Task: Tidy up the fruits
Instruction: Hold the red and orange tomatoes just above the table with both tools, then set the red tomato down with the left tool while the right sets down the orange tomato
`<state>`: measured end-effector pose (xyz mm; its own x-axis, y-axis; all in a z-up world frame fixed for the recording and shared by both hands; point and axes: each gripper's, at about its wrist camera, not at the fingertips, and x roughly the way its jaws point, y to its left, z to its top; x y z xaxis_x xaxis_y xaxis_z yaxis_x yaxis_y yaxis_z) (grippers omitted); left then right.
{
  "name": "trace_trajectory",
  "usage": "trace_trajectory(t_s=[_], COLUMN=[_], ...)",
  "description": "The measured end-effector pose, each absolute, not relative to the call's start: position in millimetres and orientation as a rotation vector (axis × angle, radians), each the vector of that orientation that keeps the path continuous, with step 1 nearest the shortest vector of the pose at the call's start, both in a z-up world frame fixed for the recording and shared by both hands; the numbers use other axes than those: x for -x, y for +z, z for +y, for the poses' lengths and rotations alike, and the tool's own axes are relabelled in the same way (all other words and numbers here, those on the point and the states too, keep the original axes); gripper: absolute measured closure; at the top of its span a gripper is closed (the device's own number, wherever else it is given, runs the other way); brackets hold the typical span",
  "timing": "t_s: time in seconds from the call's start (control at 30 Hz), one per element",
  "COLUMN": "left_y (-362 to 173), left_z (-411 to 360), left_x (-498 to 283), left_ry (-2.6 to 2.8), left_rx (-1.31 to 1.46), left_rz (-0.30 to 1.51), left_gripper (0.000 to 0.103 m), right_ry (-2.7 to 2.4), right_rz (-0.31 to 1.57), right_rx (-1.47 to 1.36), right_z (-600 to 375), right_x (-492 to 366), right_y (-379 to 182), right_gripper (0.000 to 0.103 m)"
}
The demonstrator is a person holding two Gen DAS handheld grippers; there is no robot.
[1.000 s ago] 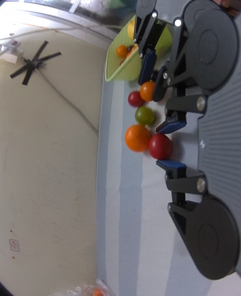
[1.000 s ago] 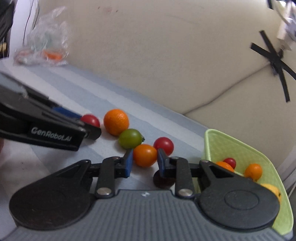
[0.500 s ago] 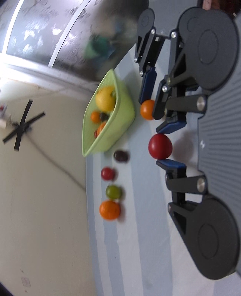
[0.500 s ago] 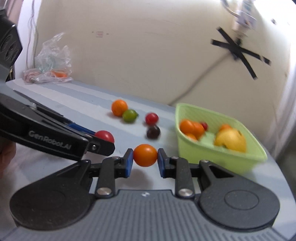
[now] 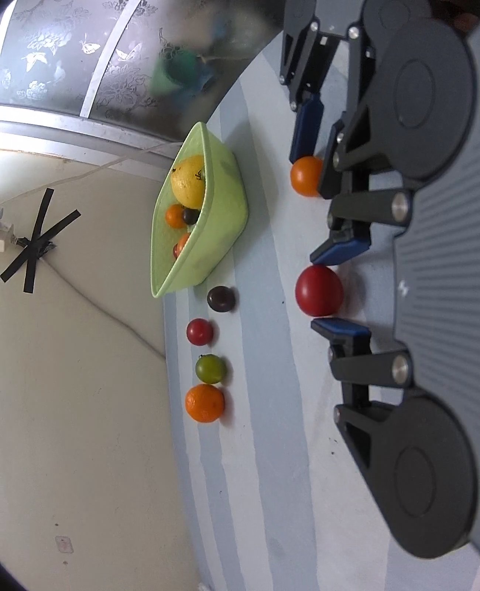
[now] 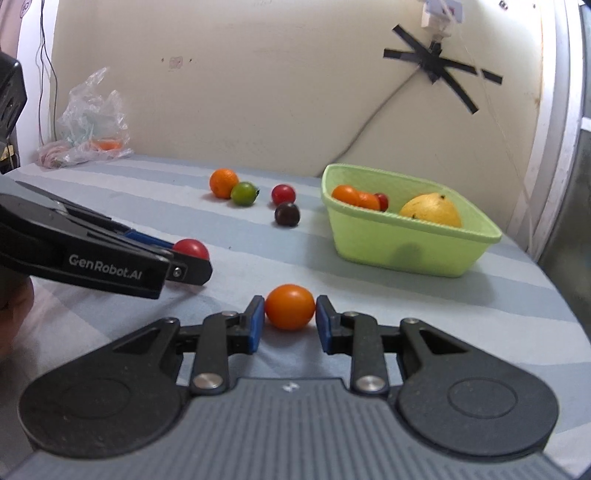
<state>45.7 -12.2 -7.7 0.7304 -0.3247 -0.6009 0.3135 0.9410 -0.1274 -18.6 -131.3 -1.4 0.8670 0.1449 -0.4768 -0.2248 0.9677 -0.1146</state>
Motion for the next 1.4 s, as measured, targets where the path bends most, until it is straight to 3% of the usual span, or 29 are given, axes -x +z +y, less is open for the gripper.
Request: trace_trajectory(t_s=[0.57, 1.4], left_y=[-11, -7], left_z=[-15, -9], left_x=[-42, -32], left_ry=[-0.337, -0.308], left_rx=[-0.016, 0.007], left_rz=[0.631, 0.576], left_gripper=[0.067, 0.047], right_ry=[0.176, 0.172], right_rz=[0.48, 0.471], right_rx=[0.175, 0.162], right_z=[-130, -131], right_x=[20, 23], right_y=[-2, -3], right_gripper=[0.065, 0.058])
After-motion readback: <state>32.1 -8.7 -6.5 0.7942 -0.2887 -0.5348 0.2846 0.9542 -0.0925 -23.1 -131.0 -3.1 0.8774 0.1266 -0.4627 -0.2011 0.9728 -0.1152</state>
